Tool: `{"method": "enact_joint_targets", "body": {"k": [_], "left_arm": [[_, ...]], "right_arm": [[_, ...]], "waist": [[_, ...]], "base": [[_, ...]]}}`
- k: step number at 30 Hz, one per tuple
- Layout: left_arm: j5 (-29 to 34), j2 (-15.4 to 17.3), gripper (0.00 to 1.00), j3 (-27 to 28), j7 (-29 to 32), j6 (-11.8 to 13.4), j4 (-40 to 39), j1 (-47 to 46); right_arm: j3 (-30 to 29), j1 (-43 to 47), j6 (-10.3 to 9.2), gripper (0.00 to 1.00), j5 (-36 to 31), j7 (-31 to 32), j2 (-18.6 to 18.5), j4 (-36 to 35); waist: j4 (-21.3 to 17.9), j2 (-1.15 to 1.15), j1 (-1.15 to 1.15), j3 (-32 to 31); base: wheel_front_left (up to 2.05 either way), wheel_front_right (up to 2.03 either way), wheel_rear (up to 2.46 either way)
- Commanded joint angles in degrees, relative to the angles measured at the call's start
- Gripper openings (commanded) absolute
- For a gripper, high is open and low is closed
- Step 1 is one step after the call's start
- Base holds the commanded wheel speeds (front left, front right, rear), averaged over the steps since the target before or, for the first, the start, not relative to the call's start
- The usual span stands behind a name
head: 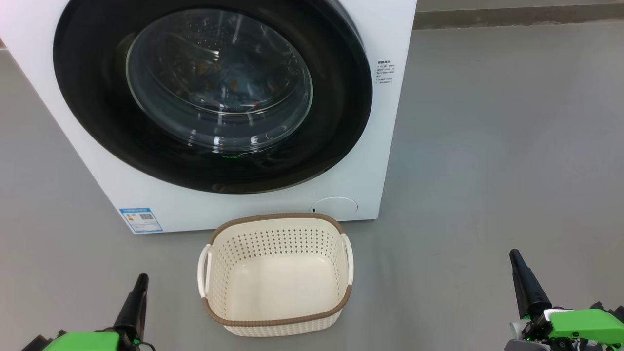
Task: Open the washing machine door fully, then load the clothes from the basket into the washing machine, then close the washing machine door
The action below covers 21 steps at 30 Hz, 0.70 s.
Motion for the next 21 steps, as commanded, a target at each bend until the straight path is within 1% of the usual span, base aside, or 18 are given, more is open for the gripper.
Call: {"method": "enact_joint_targets", "body": {"k": [1,21], "left_arm": [[-0.47,1.08,0.0,2.03,0.38,-0.41,-1.11,-2.36],[-0.46,1.08,0.0,2.04,0.39,-0.41,-1.11,-2.36]], "right_arm": [[1.26,-2.35,0.1,0.0,0.29,0.46,-0.19,-1.44],[1.27,-2.35,0.1,0.0,0.3,0.45,-0.19,-1.44]], "waist": [[0.0,0.0,0.0,0.0],[0.0,0.0,0.0,0.0]], "base": [[0.0,0.0,0.0],[0.0,0.0,0.0]]}}
